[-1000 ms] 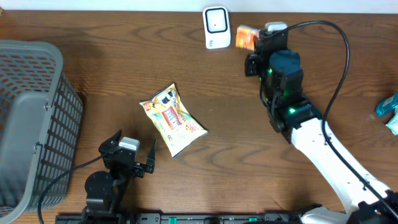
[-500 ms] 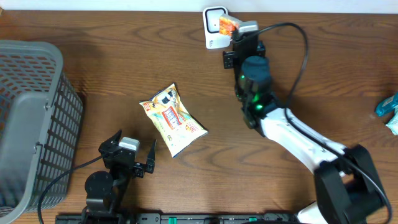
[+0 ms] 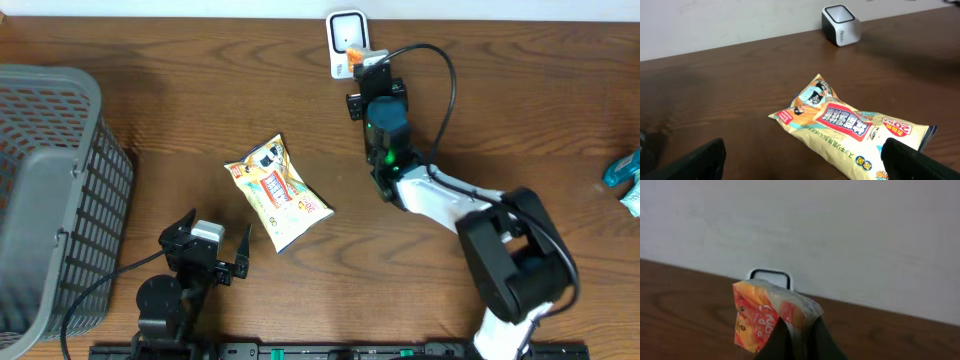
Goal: Scan the item barcode
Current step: 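Hold the orange pack over the scanner window, adjusting its angle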
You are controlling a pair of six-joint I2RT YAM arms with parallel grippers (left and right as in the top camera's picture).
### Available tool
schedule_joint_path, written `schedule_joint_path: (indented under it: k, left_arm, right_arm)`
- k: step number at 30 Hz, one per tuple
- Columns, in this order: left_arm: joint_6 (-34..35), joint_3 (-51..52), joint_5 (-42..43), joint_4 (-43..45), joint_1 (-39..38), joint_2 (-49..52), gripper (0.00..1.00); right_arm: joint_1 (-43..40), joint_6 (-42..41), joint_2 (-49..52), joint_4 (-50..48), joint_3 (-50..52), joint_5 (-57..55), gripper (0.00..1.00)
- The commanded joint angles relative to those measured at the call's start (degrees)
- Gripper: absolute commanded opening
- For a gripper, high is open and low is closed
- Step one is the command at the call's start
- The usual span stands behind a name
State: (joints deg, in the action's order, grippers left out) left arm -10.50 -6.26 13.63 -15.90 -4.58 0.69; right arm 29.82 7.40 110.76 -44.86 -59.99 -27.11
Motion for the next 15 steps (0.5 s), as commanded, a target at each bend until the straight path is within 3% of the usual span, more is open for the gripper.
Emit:
schedule_joint_path:
  k: [1,15]
  left_arm:
    - [0.13,0.92,0.74,-1.22,-0.11,-0.09,0.98]
    - [0.13,0.92,0.74,-1.22,-0.11,-0.09,0.98]
  right_arm:
    - [0.20,0.37,3.13,-0.37,-5.35,-0.81,0.01]
    - [-2.25,0.39,26.21,6.16,-35.10,-0.81,0.01]
